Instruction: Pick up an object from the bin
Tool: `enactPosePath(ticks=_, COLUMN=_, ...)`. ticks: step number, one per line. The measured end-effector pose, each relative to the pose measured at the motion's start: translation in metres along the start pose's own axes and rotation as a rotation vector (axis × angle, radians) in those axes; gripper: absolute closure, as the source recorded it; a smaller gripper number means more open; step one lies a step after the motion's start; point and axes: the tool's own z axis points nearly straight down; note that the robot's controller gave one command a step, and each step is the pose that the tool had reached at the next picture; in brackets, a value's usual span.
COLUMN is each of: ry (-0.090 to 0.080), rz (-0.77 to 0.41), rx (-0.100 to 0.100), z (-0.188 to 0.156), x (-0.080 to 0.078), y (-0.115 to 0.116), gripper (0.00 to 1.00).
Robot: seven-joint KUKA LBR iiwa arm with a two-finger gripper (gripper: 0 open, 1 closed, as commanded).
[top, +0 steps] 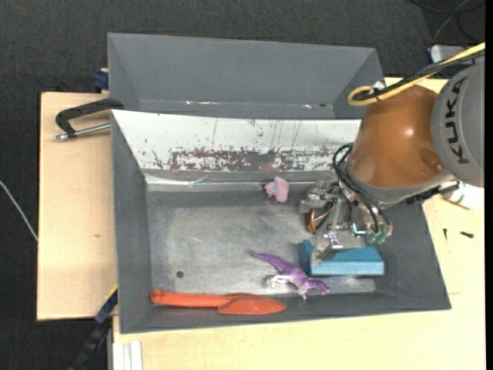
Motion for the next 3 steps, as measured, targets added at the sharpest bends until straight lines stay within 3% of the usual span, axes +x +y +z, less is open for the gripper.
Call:
enactPosePath(ticks=1, ry=-0.008, rz=-0.001, rx=0.0, z=-0.004, x=-0.002, y=0.0, gripper=0.0)
enactPosePath(ticks=2, ry=-0.014, rz=-0.054, rx=0.001, z=0.051, x=0.009, y=-0.029, gripper=0.0)
enactPosePath(ticks=3, ry=-0.011, rz=-0.428, rx=0.003, z=0.075, x=-0.015, y=-0.054, gripper=1.0)
